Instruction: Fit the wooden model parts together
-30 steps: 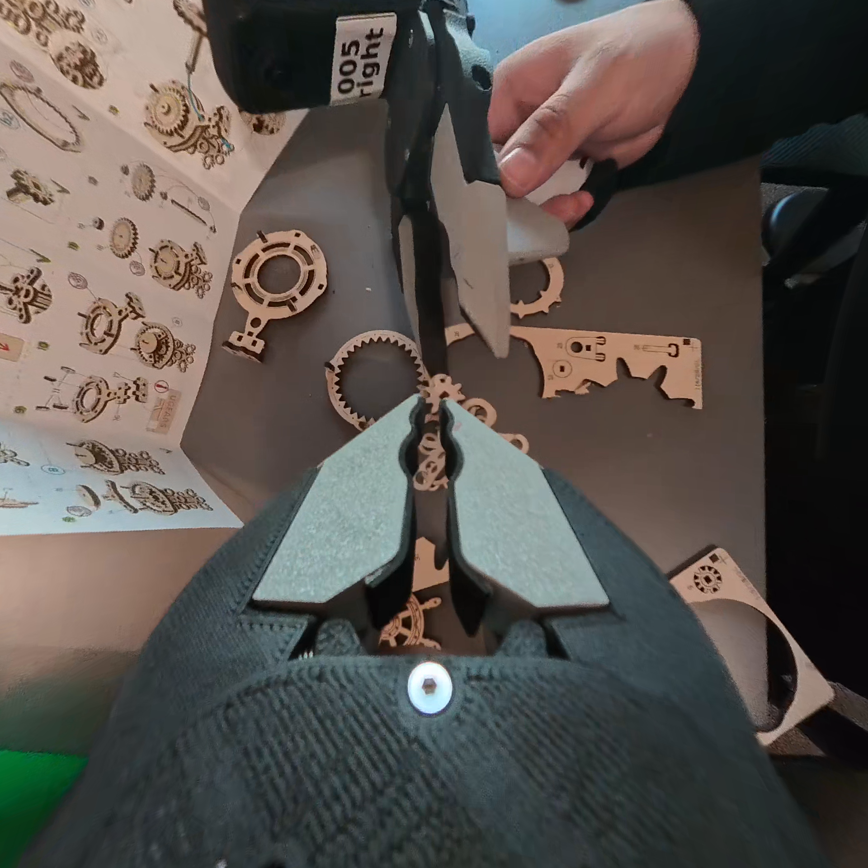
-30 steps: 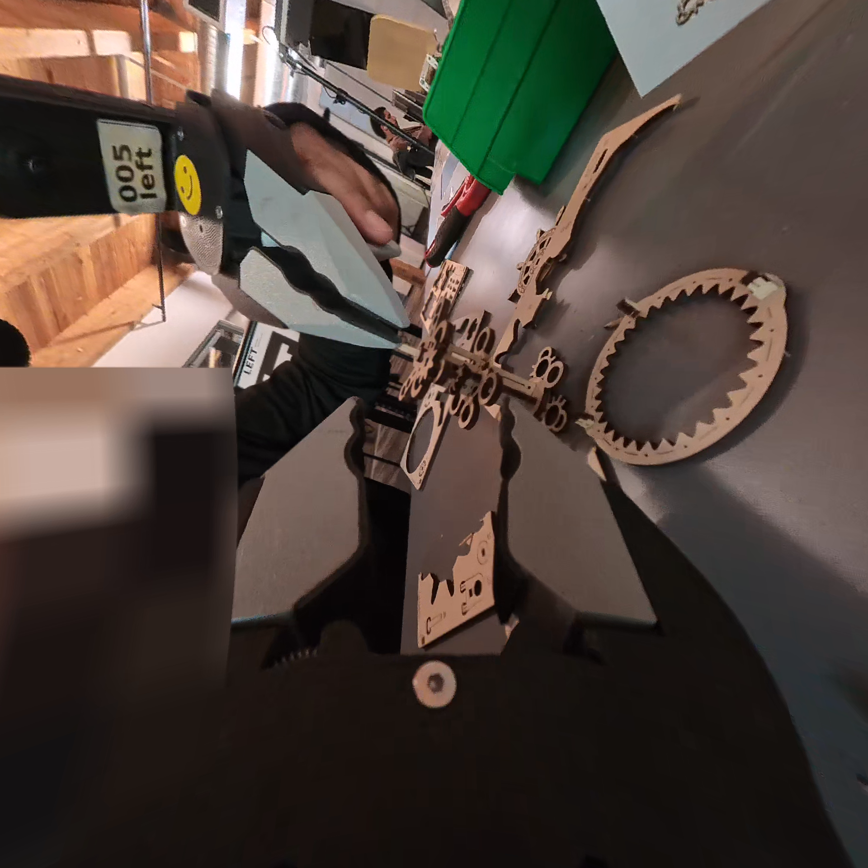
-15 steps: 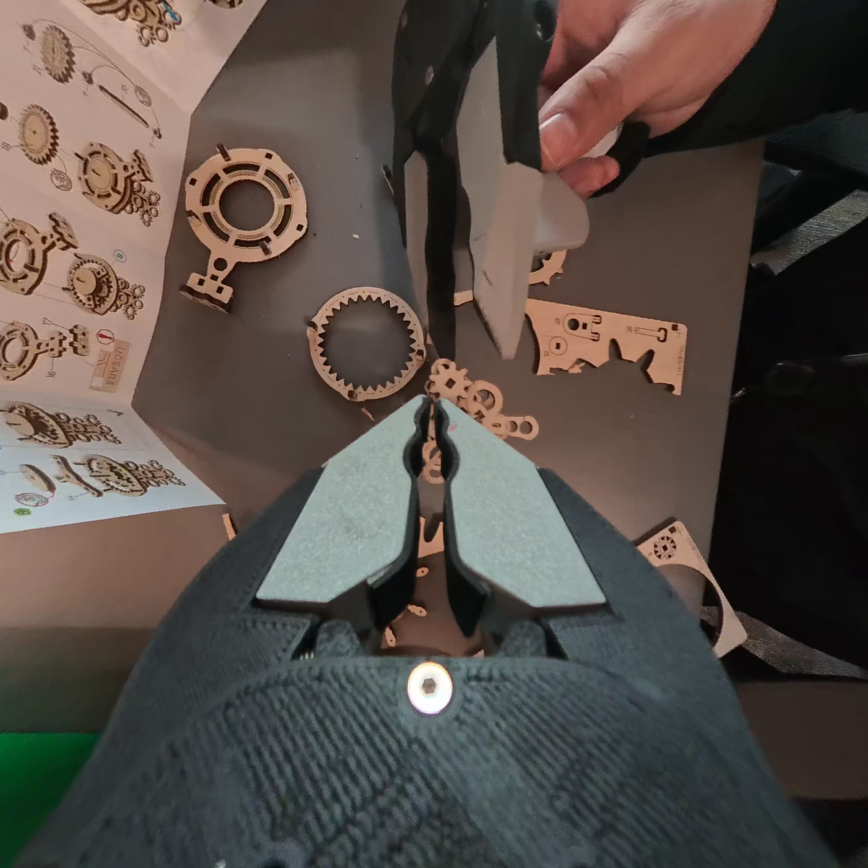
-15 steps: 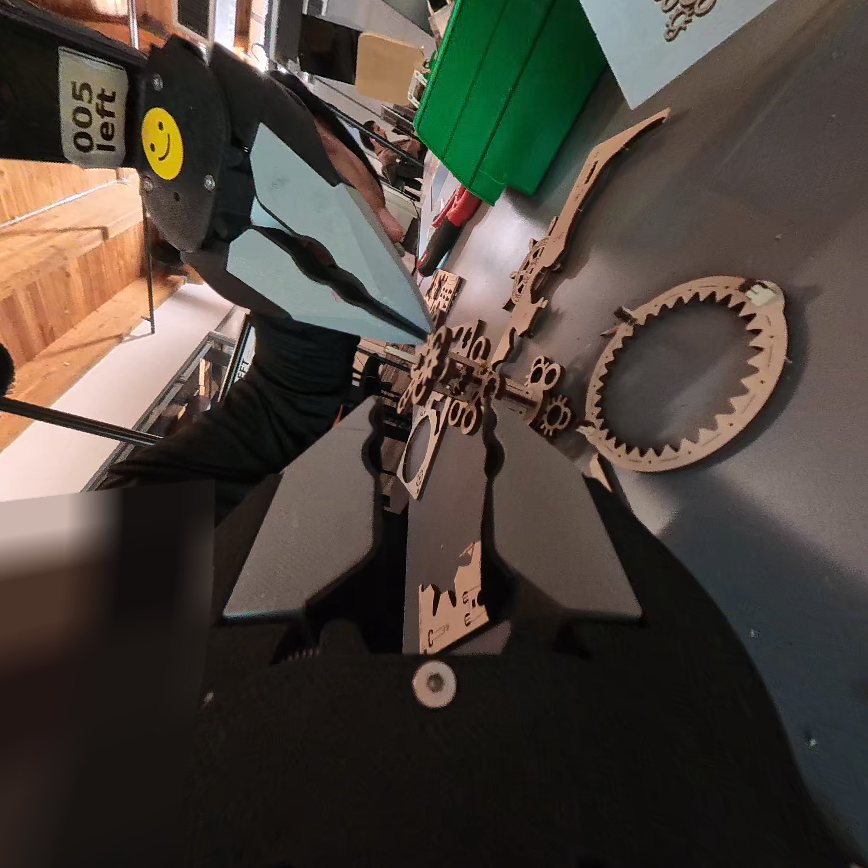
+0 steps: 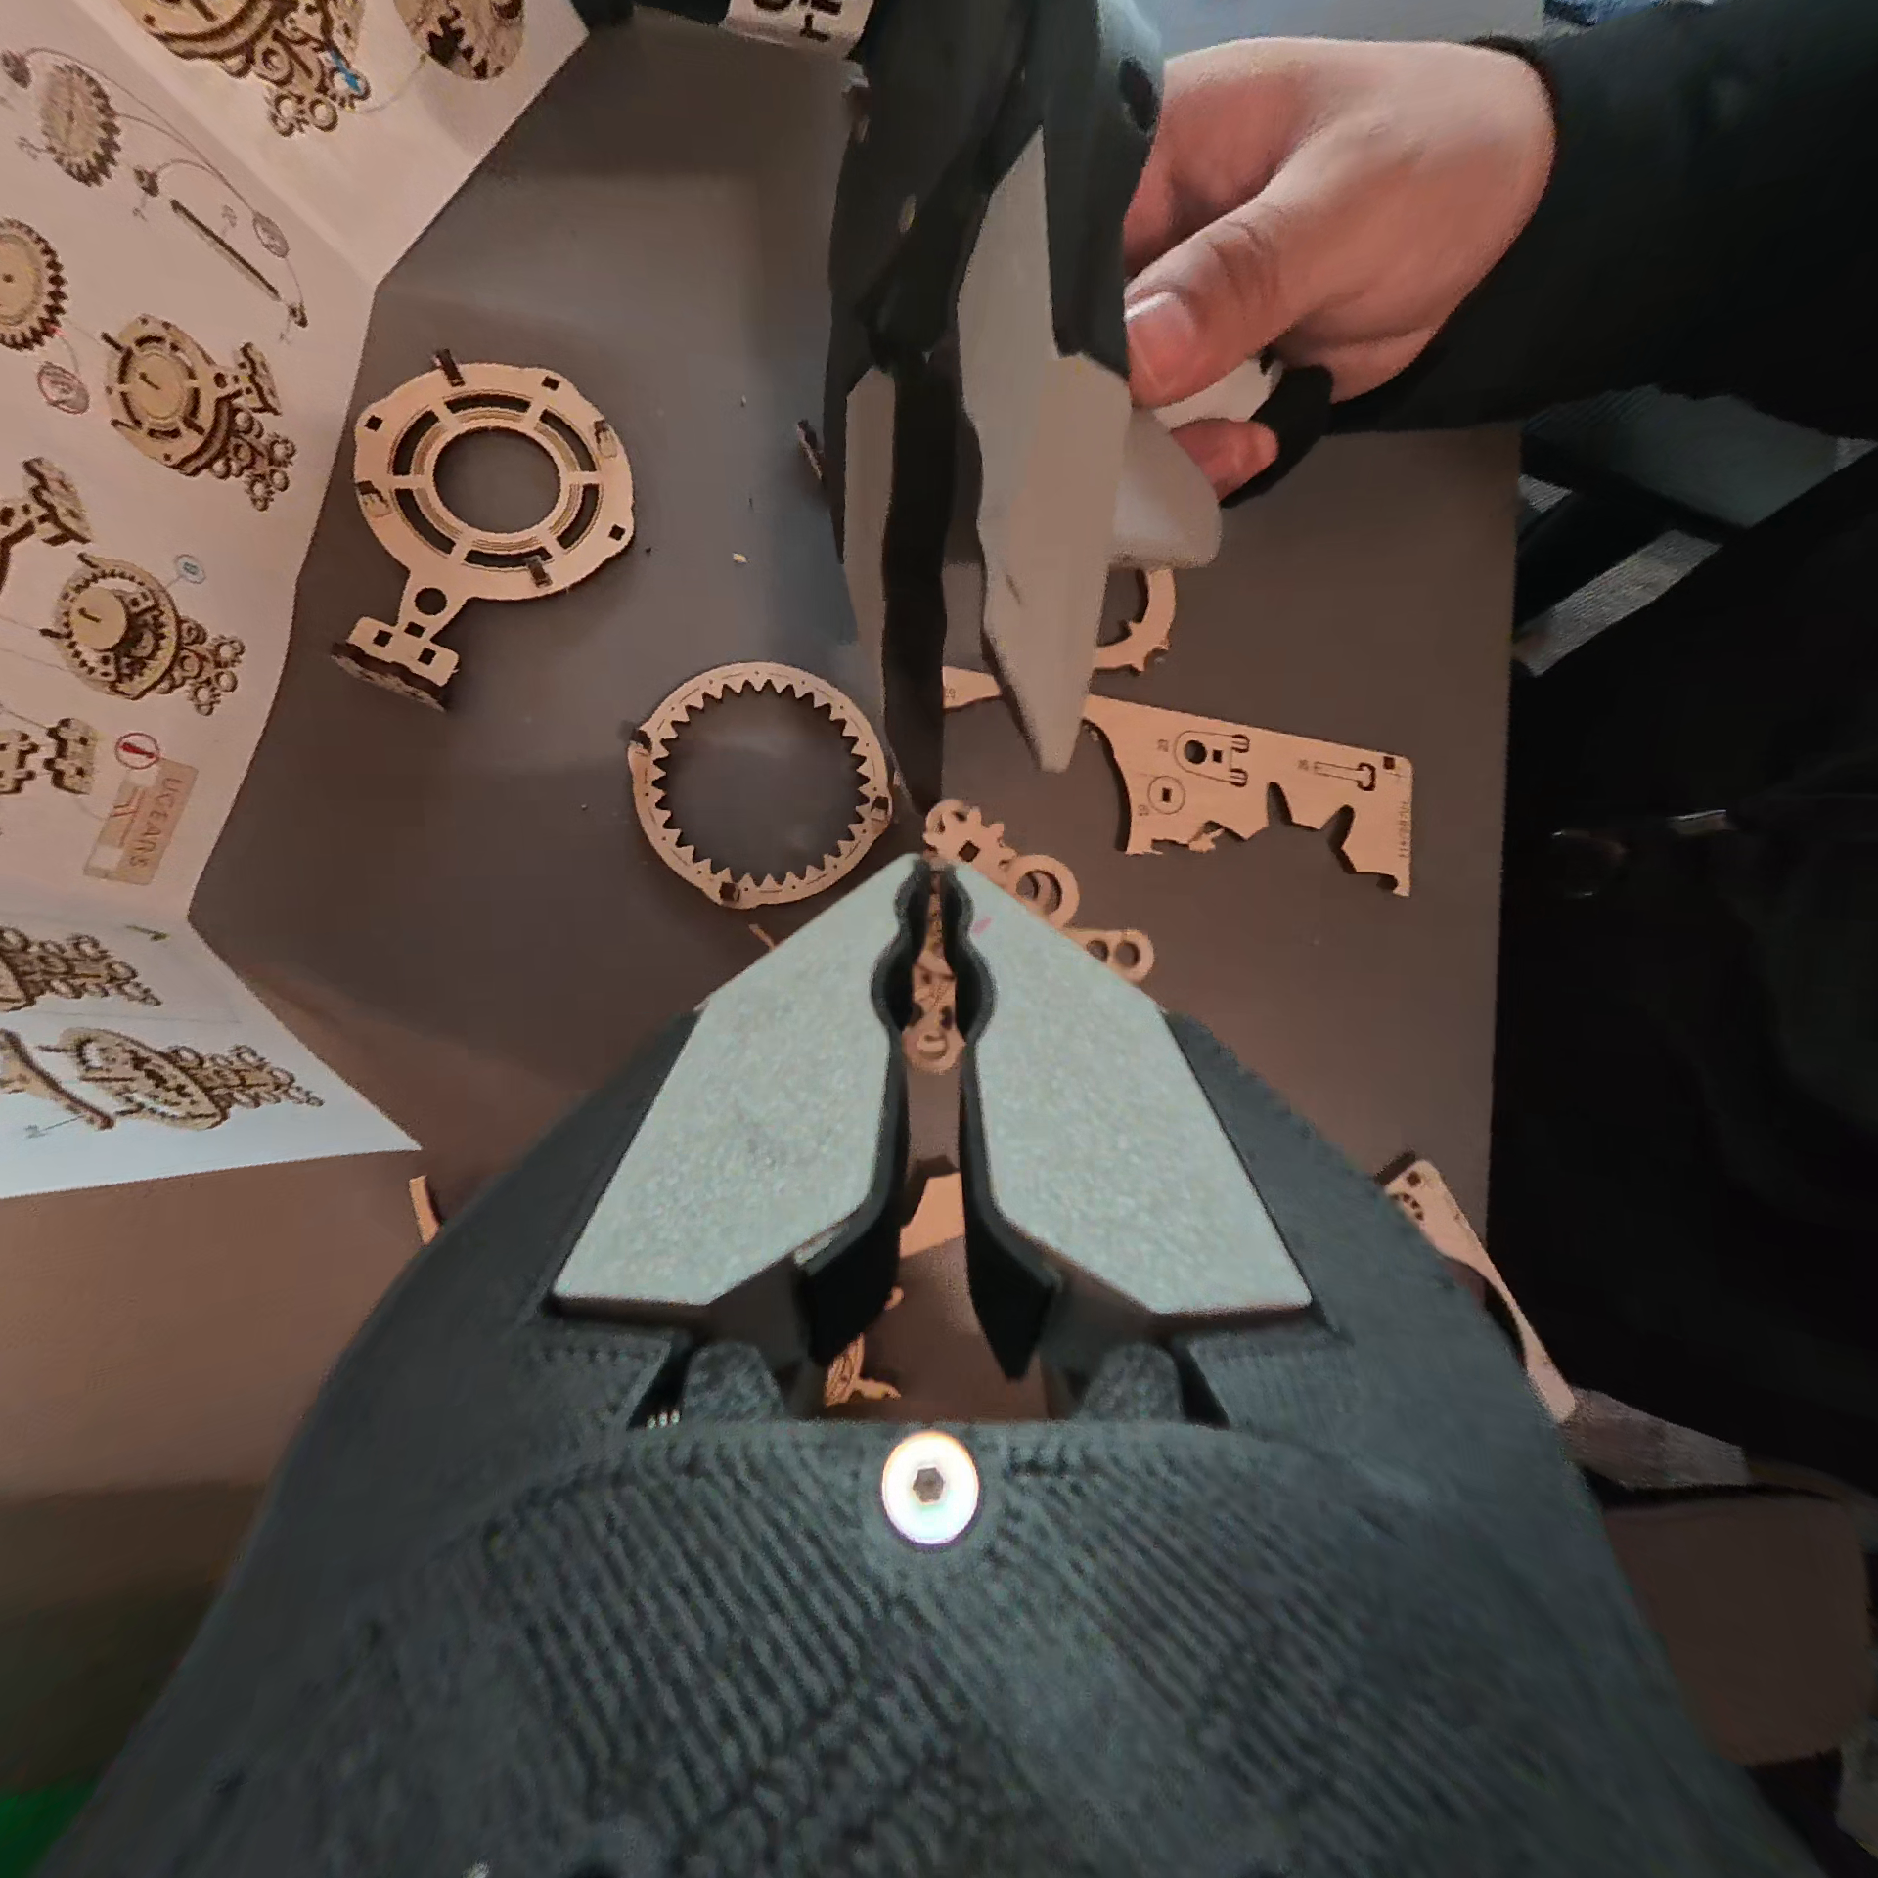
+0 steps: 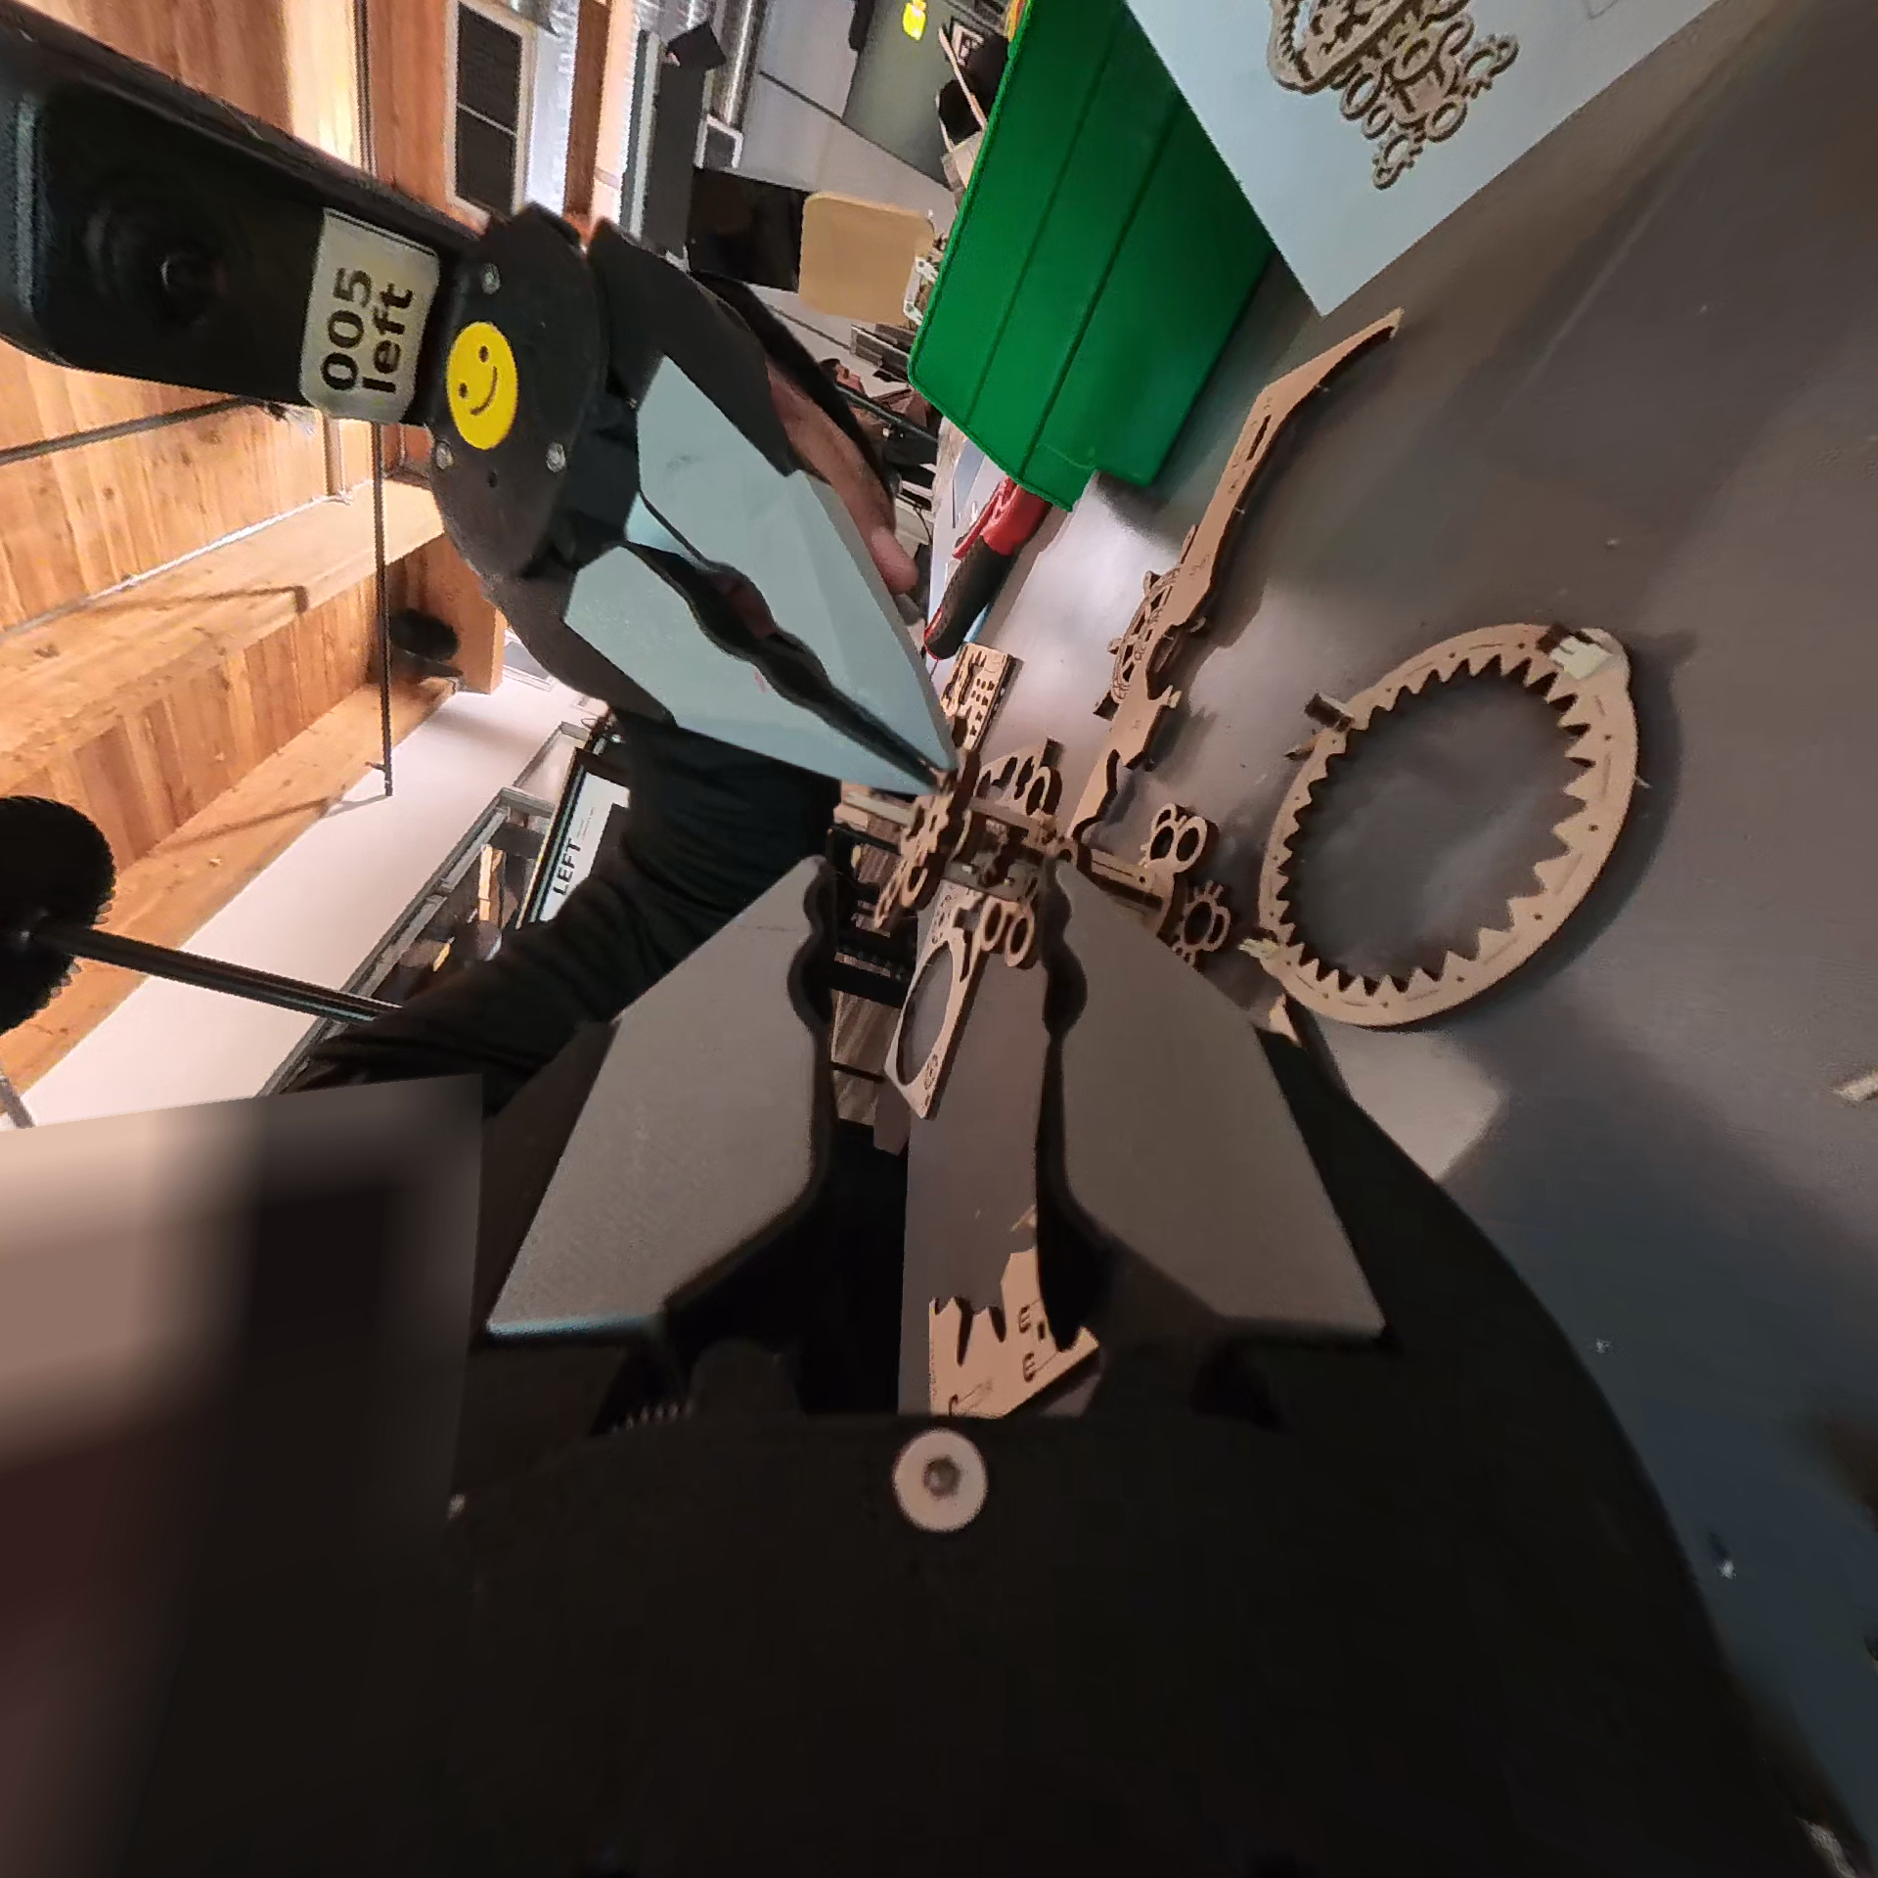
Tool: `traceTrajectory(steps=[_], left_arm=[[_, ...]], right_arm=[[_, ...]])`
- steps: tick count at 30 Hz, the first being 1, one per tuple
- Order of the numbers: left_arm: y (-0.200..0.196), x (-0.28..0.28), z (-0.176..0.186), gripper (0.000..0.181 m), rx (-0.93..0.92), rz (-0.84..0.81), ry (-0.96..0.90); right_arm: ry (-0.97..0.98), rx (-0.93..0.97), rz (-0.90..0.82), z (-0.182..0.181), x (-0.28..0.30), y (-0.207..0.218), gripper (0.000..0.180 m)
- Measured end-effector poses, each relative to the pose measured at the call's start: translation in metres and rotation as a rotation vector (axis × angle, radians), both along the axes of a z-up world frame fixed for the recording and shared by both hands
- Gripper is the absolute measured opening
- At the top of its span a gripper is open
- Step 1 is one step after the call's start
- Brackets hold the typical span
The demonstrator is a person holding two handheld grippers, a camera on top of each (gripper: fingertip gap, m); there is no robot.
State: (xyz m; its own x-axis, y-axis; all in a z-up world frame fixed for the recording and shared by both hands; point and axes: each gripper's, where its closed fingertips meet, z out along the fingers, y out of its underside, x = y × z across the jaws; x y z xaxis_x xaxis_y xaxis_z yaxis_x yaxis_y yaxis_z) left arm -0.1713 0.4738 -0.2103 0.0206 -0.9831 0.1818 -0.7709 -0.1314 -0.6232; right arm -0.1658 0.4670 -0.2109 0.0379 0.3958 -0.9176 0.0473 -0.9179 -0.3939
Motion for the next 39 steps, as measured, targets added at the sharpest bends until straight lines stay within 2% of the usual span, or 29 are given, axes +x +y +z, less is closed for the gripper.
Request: traceTrajectory(steps=[10, 16, 26, 31, 39], left_arm=[[-0.002, -0.002, 0.0, 0.0, -0.007, -0.002, -0.015], [-0.001, -0.005, 0.0, 0.0, 0.033, 0.025, 0.0], [-0.001, -0.012, -0.002, 0.0, 0.071, 0.054, 0.025], [-0.001, -0.005, 0.005, 0.0, 0.011, 0.059, -0.023], [0.002, -0.005, 0.0, 0.0, 0.012, 0.062, -0.001]], right_arm=[[0.002, -0.027, 0.022, -0.005, -0.012, -0.002, 0.029], [-0.007, -0.019, 0.017, -0.006, -0.019, -0.002, 0.018], [0.025, -0.03, 0.014, -0.004, -0.016, 0.0, 0.016], [0.022, -0.032, 0.019, -0.004, -0.014, 0.004, 0.016], [0.024, -0.038, 0.022, -0.005, -0.013, 0.006, 0.016]])
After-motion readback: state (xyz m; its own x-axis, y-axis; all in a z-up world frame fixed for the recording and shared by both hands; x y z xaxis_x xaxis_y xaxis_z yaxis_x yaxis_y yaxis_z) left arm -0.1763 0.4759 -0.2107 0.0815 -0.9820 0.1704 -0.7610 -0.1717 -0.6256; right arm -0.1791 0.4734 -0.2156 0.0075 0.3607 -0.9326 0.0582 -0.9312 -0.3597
